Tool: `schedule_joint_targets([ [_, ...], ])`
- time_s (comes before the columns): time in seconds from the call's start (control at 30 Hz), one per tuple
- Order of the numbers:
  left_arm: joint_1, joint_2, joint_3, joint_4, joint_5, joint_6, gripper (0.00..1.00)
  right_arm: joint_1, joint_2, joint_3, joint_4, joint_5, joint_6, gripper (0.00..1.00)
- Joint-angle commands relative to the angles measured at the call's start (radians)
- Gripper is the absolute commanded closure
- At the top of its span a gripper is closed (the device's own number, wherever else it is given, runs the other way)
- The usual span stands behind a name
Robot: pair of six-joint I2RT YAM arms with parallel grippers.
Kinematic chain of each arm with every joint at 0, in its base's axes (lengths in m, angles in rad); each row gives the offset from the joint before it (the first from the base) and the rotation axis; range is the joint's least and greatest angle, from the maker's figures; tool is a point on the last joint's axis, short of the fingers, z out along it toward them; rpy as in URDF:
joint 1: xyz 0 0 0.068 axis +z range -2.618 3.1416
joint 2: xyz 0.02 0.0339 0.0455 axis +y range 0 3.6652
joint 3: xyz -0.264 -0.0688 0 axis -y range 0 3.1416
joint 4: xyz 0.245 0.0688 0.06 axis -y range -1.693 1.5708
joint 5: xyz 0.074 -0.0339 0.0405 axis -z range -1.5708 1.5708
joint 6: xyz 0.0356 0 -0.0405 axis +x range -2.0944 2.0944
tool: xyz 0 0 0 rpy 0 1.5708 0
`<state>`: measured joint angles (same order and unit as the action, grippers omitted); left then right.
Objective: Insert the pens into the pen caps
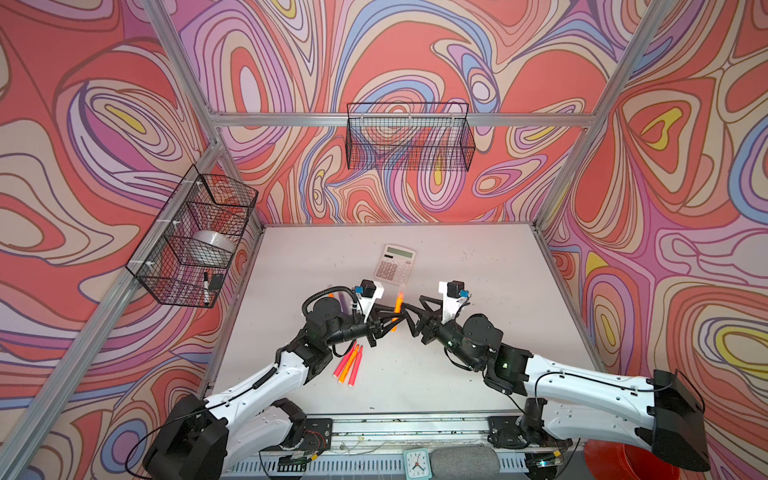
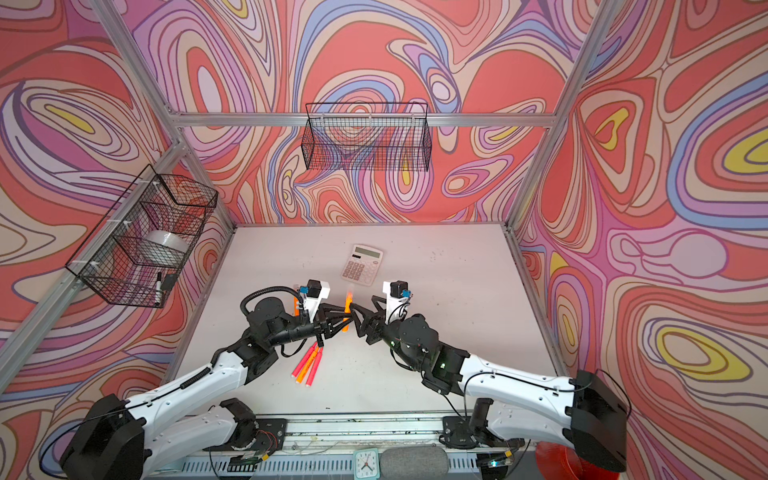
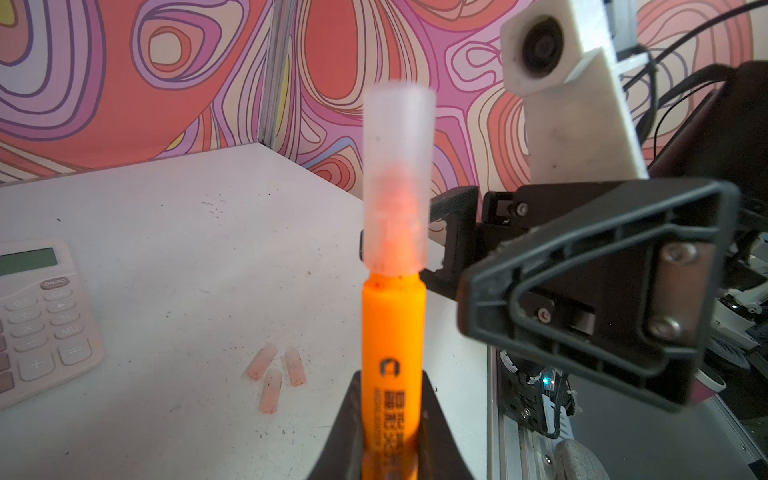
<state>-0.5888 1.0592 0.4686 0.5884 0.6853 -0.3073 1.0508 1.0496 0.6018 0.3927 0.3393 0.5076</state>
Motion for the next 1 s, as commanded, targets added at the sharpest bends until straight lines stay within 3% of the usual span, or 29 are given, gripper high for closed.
schedule_joint_targets([
  [0.0, 0.003, -0.018, 0.004, 0.018, -0.018, 0.033, 1.0, 0.003, -0.062, -0.007, -0.043, 0.027, -0.029, 0.21],
  [0.2, 0.003, -0.01, 0.007, -0.007, -0.053, 0.055, 1.0, 0.003, -0.108, 0.019, -0.041, -0.035, -0.027, 0.21],
  [0.4, 0.001, -0.02, 0.003, -0.03, -0.101, 0.077, 1.0, 0.003, -0.01, 0.162, -0.161, 0.038, 0.033, 0.44],
  [0.77, -0.002, -0.03, 0.007, -0.053, -0.119, 0.092, 1.0, 0.001, 0.218, 0.401, -0.287, 0.03, 0.035, 0.48],
  [0.97, -0.003, -0.028, 0.009, -0.056, -0.117, 0.091, 1.0, 0.0, 0.253, 0.434, -0.3, 0.015, 0.036, 0.63],
])
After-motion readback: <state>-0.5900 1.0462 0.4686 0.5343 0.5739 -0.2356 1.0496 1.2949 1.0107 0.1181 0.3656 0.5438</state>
